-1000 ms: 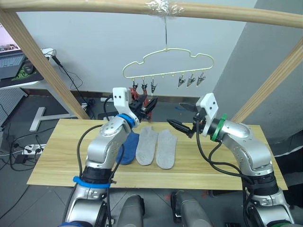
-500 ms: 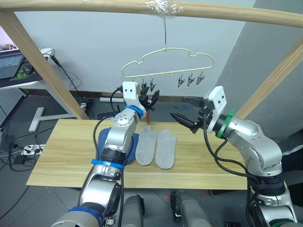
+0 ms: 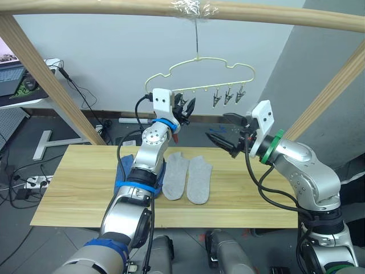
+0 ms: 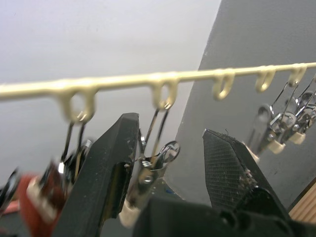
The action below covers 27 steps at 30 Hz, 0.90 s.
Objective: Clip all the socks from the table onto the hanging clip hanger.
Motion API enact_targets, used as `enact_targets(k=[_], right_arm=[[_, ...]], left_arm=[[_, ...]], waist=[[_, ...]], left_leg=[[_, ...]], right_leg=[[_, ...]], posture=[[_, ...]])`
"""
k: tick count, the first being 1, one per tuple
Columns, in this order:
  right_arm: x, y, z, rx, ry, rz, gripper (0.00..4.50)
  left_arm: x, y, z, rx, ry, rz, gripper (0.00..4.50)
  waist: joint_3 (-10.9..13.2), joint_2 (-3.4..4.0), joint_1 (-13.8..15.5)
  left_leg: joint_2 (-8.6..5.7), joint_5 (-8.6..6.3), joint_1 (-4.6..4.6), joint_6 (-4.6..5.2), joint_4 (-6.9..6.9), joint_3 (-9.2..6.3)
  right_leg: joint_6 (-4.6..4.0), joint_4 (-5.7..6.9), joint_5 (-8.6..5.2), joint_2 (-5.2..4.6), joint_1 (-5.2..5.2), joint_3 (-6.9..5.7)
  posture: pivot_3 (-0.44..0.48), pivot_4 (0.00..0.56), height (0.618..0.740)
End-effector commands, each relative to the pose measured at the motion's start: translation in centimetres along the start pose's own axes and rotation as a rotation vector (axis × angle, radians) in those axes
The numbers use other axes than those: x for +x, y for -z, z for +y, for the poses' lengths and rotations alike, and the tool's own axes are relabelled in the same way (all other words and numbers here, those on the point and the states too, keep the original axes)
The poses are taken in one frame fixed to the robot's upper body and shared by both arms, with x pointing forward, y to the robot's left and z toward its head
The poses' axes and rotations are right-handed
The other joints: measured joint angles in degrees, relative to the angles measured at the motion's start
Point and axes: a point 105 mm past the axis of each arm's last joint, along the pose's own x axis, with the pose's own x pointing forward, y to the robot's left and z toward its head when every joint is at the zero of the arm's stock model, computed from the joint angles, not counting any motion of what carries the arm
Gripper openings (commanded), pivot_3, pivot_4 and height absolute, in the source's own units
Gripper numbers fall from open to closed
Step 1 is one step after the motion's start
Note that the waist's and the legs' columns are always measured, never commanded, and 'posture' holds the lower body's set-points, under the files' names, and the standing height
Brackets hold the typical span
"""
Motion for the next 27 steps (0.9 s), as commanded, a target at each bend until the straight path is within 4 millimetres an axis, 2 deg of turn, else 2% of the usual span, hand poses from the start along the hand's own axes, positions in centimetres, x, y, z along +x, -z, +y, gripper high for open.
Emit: enact_targets(k=[1, 15, 27], right_arm=[[-0.47, -1.77, -0.06, -0.043, 0.003, -0.059, 4.5], [-0.4, -1.83, -0.12, -0.041, 0.004, -0.061, 4.5], [-0.43, -1.94, -0.12, -0.045, 0.003, -0.063, 4.5]], left_arm=[[0.3, -1.18, -0.13, 0.051, 0.004, -0.045, 2.37], [-0.02, -0.26, 0.03, 0.241, -0.019, -0.004, 2.37], [0.11, -0.56, -0.14, 0.251, -0.022, -0.021, 2.37]], waist=[[0.0, 0.0, -0.02], [0.0, 0.0, -0.04], [0.0, 0.0, -0.04]], left_leg=[[0.0, 0.0, 0.0, 0.0, 0.0, 0.0], [0.02, 0.0, 0.0, 0.0, 0.01, 0.01], [0.02, 0.0, 0.0, 0.0, 0.01, 0.01]], right_leg=[[0.0, 0.0, 0.0, 0.01, -0.01, 0.0], [0.0, 0.02, 0.0, 0.0, -0.01, 0.01], [0.0, 0.03, 0.0, 0.0, -0.01, 0.01]], posture=[[-0.108, 0.229, 0.74], [-0.112, 0.223, 0.74], [-0.114, 0.218, 0.74]])
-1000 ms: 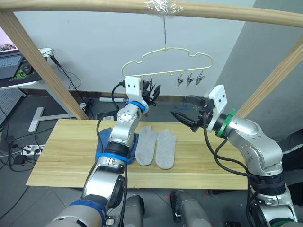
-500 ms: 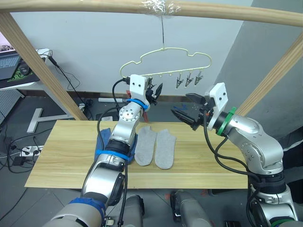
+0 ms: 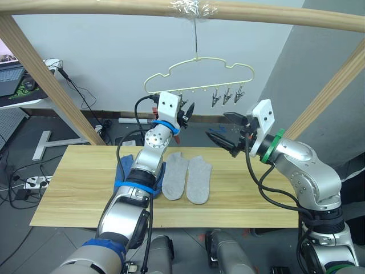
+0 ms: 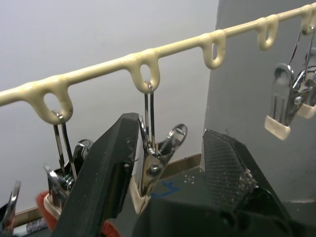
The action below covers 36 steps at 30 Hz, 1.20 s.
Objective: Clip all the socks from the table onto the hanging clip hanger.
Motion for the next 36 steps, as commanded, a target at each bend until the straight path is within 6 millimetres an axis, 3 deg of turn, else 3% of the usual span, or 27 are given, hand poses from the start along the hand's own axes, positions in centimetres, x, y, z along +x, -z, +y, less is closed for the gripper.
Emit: enact_targets(k=[1, 9, 12, 16, 19, 28, 31, 34, 36], right_arm=[[-0.4, -1.8, -0.1, -0.041, 0.003, -0.062, 4.5], [-0.5, -1.8, 0.0, -0.039, 0.007, -0.061, 4.5], [-0.5, -1.6, -0.1, -0.035, 0.01, -0.057, 4.5], [-0.7, -1.2, -0.2, -0.029, 0.014, -0.047, 4.5], [-0.6, -1.1, 0.1, -0.022, 0.004, -0.047, 4.5], [-0.4, -0.2, 0.5, -0.025, -0.003, -0.011, 4.5], [0.2, 2.9, 0.9, -0.047, 0.025, 0.112, 4.5], [1.7, 7.9, 2.6, -0.051, 0.016, 0.235, 4.5], [2.5, 9.3, 2.6, -0.054, 0.037, 0.254, 4.5]], left_arm=[[0.2, -1.3, 0.1, 0.012, -0.01, -0.054, 2.37], [0.2, -1.4, 0.4, 0.021, -0.02, -0.057, 2.37], [0.1, -1.7, 0.3, 0.027, -0.016, -0.074, 1.79], [0.1, -1.7, 0.5, 0.027, -0.019, -0.077, 0.63], [0.0, -1.5, 0.4, 0.025, -0.016, -0.073, 0.12], [0.0, -1.1, 0.8, -0.014, -0.018, -0.048, 0.12], [-0.3, -0.7, 1.2, -0.145, -0.003, -0.032, 0.12], [-1.1, 0.0, 1.9, -0.409, 0.035, 0.016, 0.12], [-1.5, 0.1, 1.9, -0.477, 0.069, 0.039, 0.12]], waist=[[0.0, 0.0, 0.0], [0.0, 0.0, 0.0], [0.0, 0.0, -0.01], [0.0, 0.0, 0.0], [0.0, 0.0, 0.0], [0.0, 0.0, 0.0], [0.0, 0.0, -0.03], [-0.02, 0.0, -0.26], [-0.01, 0.01, -0.51]], left_leg=[[0.0, 0.0, 0.0, 0.0, 0.0, 0.0], [0.0, 0.0, 0.0, 0.0, 0.0, 0.0], [0.0, 0.0, 0.0, 0.0, 0.01, 0.0], [0.0, 0.0, 0.0, 0.0, 0.01, 0.0], [0.0, 0.0, 0.0, 0.0, 0.01, 0.0], [0.0, 0.0, 0.0, 0.0, 0.04, 0.0], [0.0, 0.0, 0.01, 0.0, 0.04, 0.0], [0.02, 0.0, 0.08, 0.0, 0.03, 0.01], [0.02, 0.0, 0.11, 0.0, 0.04, 0.02]], right_leg=[[0.0, 0.0, 0.0, 0.0, 0.0, 0.0], [0.0, 0.01, 0.0, 0.0, 0.0, 0.0], [0.0, 0.01, 0.0, 0.0, 0.0, 0.0], [0.0, 0.01, 0.0, 0.0, 0.0, 0.0], [0.0, 0.02, 0.0, 0.0, 0.0, 0.01], [0.0, 0.05, 0.0, 0.0, 0.0, 0.01], [0.01, 0.06, 0.0, 0.0, 0.01, 0.0], [0.01, 0.08, 0.0, 0.01, 0.02, 0.01], [0.0, 0.17, 0.0, 0.04, 0.01, 0.02]], posture=[[-0.114, 0.218, 0.74], [-0.115, 0.219, 0.74], [-0.117, 0.222, 0.74], [-0.116, 0.224, 0.74], [-0.116, 0.226, 0.74], [-0.113, 0.229, 0.74], [-0.113, 0.229, 0.74], [-0.11, 0.231, 0.74], [-0.101, 0.232, 0.74]])
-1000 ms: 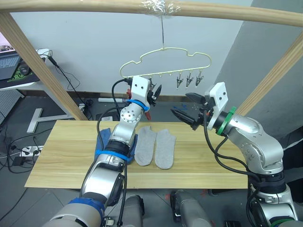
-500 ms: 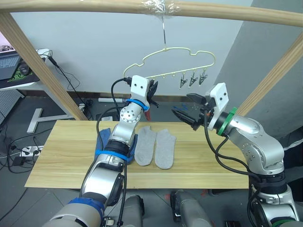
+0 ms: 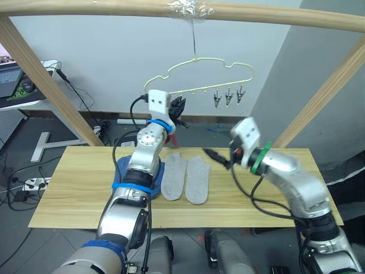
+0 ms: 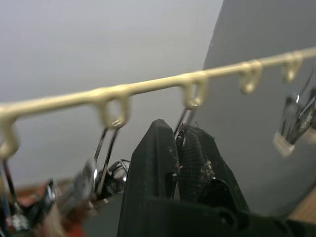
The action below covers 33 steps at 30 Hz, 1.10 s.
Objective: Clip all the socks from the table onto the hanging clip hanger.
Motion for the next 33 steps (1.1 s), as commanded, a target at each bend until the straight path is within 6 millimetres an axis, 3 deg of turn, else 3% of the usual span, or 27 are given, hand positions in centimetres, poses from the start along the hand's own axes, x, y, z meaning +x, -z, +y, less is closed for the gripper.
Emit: enact_targets(k=[1, 3, 8, 12, 16, 18, 21, 25, 31, 33], right_arm=[[2.0, 1.5, 0.1, -0.036, 0.045, 0.012, 4.5], [3.4, 3.4, 0.4, -0.061, 0.048, 0.054, 4.5], [5.5, 5.7, 0.5, -0.029, 0.053, 0.092, 4.5], [7.0, 9.2, 1.1, -0.007, 0.039, 0.211, 4.5], [6.9, 12.7, 1.1, -0.061, 0.037, 0.315, 4.5], [6.7, 13.4, 1.1, -0.049, 0.033, 0.337, 4.5], [6.4, 13.9, 1.6, -0.034, -0.006, 0.339, 3.88], [6.0, 14.1, 2.3, -0.074, -0.054, 0.319, 2.45], [5.1, 13.4, 1.4, -0.134, -0.036, 0.276, 0.28], [4.5, 12.5, 0.6, -0.157, -0.023, 0.242, 0.03]], left_arm=[[-0.8, 0.1, -0.2, -0.137, 0.072, 0.047, 0.12], [-1.2, 0.0, -0.2, -0.171, 0.1, 0.065, 0.12], [-1.7, -0.8, -0.2, -0.22, 0.116, 0.071, 0.12], [-2.1, -1.2, -0.2, -0.22, 0.112, 0.073, 0.12], [-2.7, -0.5, -0.7, -0.224, 0.124, 0.096, 0.12], [-2.9, -0.5, -0.9, -0.239, 0.132, 0.1, 0.12], [-3.1, -0.7, -1.1, -0.265, 0.141, 0.102, 0.12], [-3.2, -0.5, -0.9, -0.279, 0.132, 0.114, 0.12], [-3.1, -1.1, -1.0, -0.425, 0.155, 0.115, 0.12], [-3.2, -1.1, -1.0, -0.472, 0.17, 0.13, 0.12]], waist=[[0.01, 0.01, -0.2], [0.0, 0.0, -0.45], [0.0, -0.01, -0.83], [0.0, -0.01, -0.76], [-0.01, 0.0, -0.62], [-0.02, -0.01, -0.6], [-0.04, 0.01, -0.49], [-0.05, 0.01, -0.31], [-0.05, 0.01, 0.32], [-0.04, 0.01, 0.41]], left_leg=[[-0.01, 0.0, 0.03, 0.0, 0.01, 0.0], [-0.01, 0.01, 0.11, 0.0, 0.05, 0.0], [-0.01, 0.01, 0.26, 0.0, 0.07, 0.01], [0.02, 0.01, 0.26, 0.0, 0.01, -0.01], [0.05, 0.0, 0.25, 0.0, -0.05, -0.01], [0.06, 0.0, 0.3, 0.0, -0.03, 0.01], [0.05, 0.01, 0.44, 0.0, 0.04, -0.02], [0.04, 0.01, 0.51, 0.0, 0.06, -0.06], [0.04, 0.01, 0.55, 0.0, 0.06, -0.06], [0.02, 0.01, 0.54, 0.0, 0.06, -0.06]], right_leg=[[0.0, 0.05, 0.0, 0.0, 0.0, 0.01], [0.0, 0.1, 0.0, 0.01, 0.06, 0.03], [0.0, 0.08, 0.0, 0.0, 0.22, 0.06], [-0.01, 0.09, 0.0, 0.0, 0.19, 0.05], [-0.01, 0.05, 0.0, -0.02, 0.19, 0.07], [-0.01, 0.07, 0.0, -0.03, 0.22, 0.11], [-0.01, 0.13, 0.01, -0.05, 0.38, 0.1], [0.0, 0.1, 0.01, -0.05, 0.53, 0.12], [0.0, 0.06, 0.01, -0.08, 0.59, 0.11], [0.0, 0.06, 0.0, -0.08, 0.59, 0.11]], posture=[[-0.101, 0.232, 0.74], [-0.101, 0.232, 0.74], [-0.065, 0.233, 0.74], [-0.04, 0.234, 0.74], [-0.028, 0.229, 0.74], [-0.028, 0.229, 0.74], [-0.024, 0.225, 0.74], [-0.024, 0.225, 0.74], [-0.038, 0.222, 0.74], [-0.041, 0.223, 0.74]])
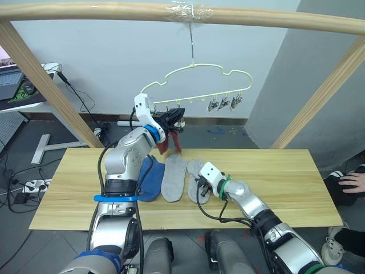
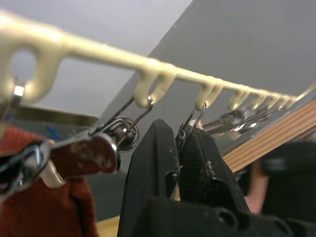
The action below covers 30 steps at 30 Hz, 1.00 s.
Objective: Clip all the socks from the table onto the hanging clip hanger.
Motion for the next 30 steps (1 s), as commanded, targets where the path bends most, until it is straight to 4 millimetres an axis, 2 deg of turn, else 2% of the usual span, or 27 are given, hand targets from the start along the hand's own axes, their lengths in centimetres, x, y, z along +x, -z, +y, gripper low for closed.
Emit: enact_targets(k=[1, 3, 8, 15, 23, 30], right_arm=[[-1.4, 0.4, -1.1, -0.022, 0.029, -0.003, 0.03], [-2.4, -1.0, -1.8, -0.024, 0.042, -0.066, 0.03], [-5.3, -7.1, -3.2, -0.131, 0.089, -0.278, 0.03], [-6.5, -11.6, -3.0, -0.264, 0.141, -0.4, 0.03], [-6.9, -13.6, -2.2, -0.228, 0.16, -0.495, 0.03], [-7.7, -14.2, -1.8, -0.203, 0.198, -0.561, 0.03]], left_arm=[[-0.2, -0.5, -0.3, -0.072, 0.027, 0.005, 0.12], [-0.4, -0.6, -0.4, -0.126, 0.044, 0.007, 0.12], [-0.7, -1.3, -0.3, -0.239, 0.057, -0.004, 0.12], [-0.7, -1.2, -0.4, -0.244, 0.06, 0.006, 0.12], [-0.7, -1.1, -0.7, -0.229, 0.071, 0.004, 0.12], [-0.7, -1.5, -0.4, -0.237, 0.058, -0.017, 0.12]], waist=[[0.0, 0.0, 0.06], [0.01, 0.01, 0.08], [0.03, 0.01, -0.21], [0.03, 0.01, 0.03], [0.03, 0.01, 0.08], [0.03, 0.01, 0.1]], left_leg=[[0.0, 0.0, 0.0, 0.0, 0.0, 0.0], [-0.01, 0.0, -0.02, 0.0, -0.01, 0.0], [-0.01, 0.0, -0.2, 0.0, -0.03, 0.02], [-0.02, 0.0, -0.2, -0.01, -0.07, -0.04], [-0.02, 0.0, -0.23, -0.01, -0.05, 0.05], [-0.01, 0.0, -0.24, -0.02, -0.07, 0.03]], right_leg=[[0.0, 0.0, 0.0, 0.0, 0.0, 0.01], [0.0, -0.03, 0.0, 0.0, -0.01, 0.0], [0.01, 0.02, 0.0, 0.08, -0.29, 0.04], [0.0, 0.01, -0.01, 0.14, -0.3, -0.06], [0.0, -0.03, -0.01, 0.03, -0.31, 0.04], [0.0, -0.02, -0.01, 0.05, -0.33, 0.02]], posture=[[-0.041, 0.223, 0.74], [-0.045, 0.224, 0.74], [-0.047, 0.224, 0.74], [-0.052, 0.224, 0.74], [-0.052, 0.223, 0.74], [-0.052, 0.225, 0.74]])
